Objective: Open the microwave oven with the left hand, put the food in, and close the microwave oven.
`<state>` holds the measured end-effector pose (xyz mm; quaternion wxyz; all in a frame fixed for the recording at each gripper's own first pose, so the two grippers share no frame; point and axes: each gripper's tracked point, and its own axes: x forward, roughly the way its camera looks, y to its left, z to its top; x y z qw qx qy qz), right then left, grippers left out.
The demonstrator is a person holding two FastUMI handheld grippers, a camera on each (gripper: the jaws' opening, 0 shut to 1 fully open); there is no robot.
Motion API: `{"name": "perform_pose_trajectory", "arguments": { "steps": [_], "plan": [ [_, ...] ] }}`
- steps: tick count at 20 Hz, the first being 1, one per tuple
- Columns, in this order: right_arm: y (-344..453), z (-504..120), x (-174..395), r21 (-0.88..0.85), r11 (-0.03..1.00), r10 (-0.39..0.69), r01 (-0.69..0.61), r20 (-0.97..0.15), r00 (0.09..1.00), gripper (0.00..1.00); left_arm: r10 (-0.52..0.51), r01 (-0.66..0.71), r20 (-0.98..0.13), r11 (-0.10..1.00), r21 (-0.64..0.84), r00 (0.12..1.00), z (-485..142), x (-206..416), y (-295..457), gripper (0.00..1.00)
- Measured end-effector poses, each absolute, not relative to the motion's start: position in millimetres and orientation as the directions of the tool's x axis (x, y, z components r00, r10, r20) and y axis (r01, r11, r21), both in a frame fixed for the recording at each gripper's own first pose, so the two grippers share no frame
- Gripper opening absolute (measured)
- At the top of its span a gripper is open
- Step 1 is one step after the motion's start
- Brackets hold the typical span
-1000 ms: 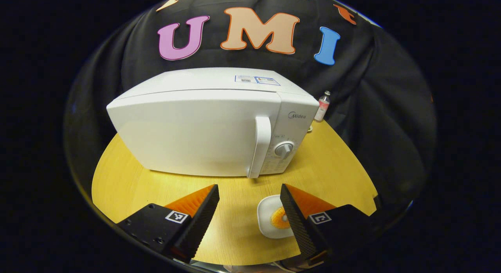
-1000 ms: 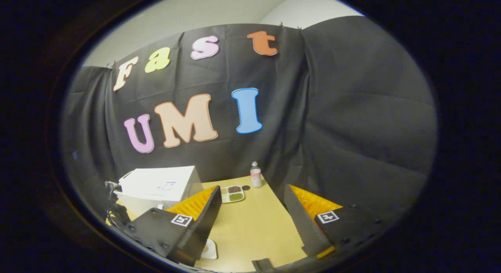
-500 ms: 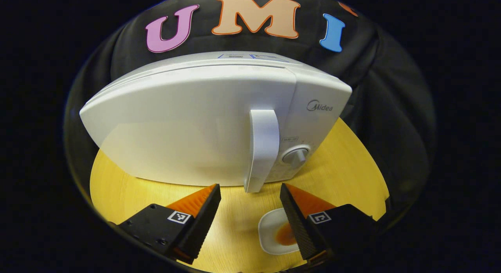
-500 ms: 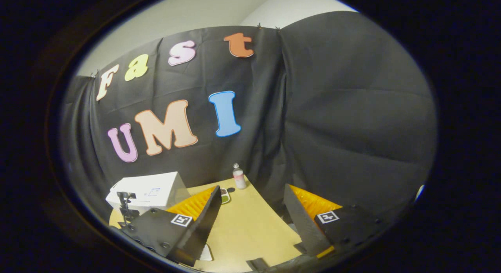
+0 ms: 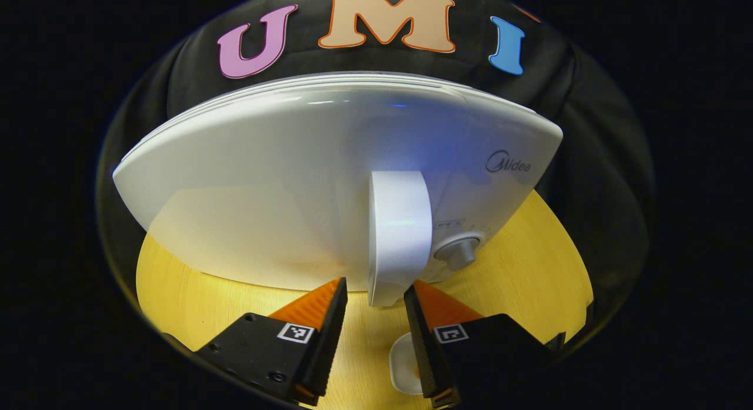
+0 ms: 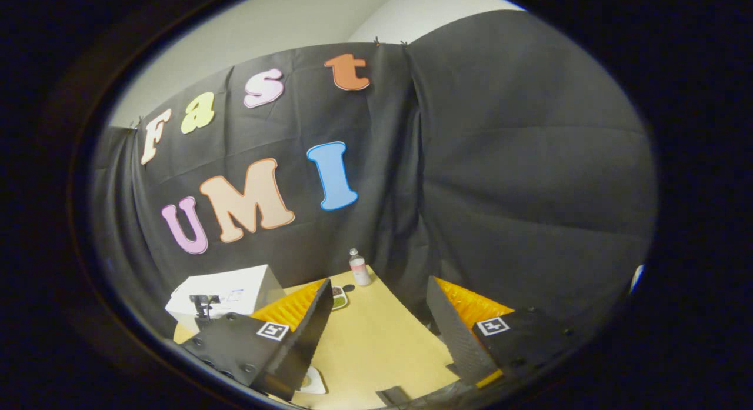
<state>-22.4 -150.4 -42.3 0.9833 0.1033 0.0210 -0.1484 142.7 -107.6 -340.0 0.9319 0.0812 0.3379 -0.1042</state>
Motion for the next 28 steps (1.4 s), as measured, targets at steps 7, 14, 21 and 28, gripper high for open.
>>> {"name": "perform_pose_trajectory", "arguments": {
  "steps": [7,14,21,28],
  "plan": [
    [-135,-63,-28,0.192,0.946,-0.245,0.263,-0.113,0.963,0.92,-0.108,0.226,-0.673,0.97,0.091,0.732,-347,140,-112,0.22],
    [-120,-79,-33,0.19,0.955,-0.201,0.229,-0.155,0.967,0.92,-0.11,0.216,-0.661,0.973,0.08,0.742,-346,138,-111,0.12],
    [-100,-93,-30,0.198,0.96,-0.161,0.198,-0.189,0.969,0.99,-0.097,0.169,-0.634,0.984,0.053,0.767,-345,138,-110,0.05],
    [-80,-106,-20,0.191,0.969,-0.113,0.159,-0.234,0.966,0.99,-0.102,0.167,-0.617,0.985,0.049,0.78,-345,135,-110,0.03]
  ]
}}
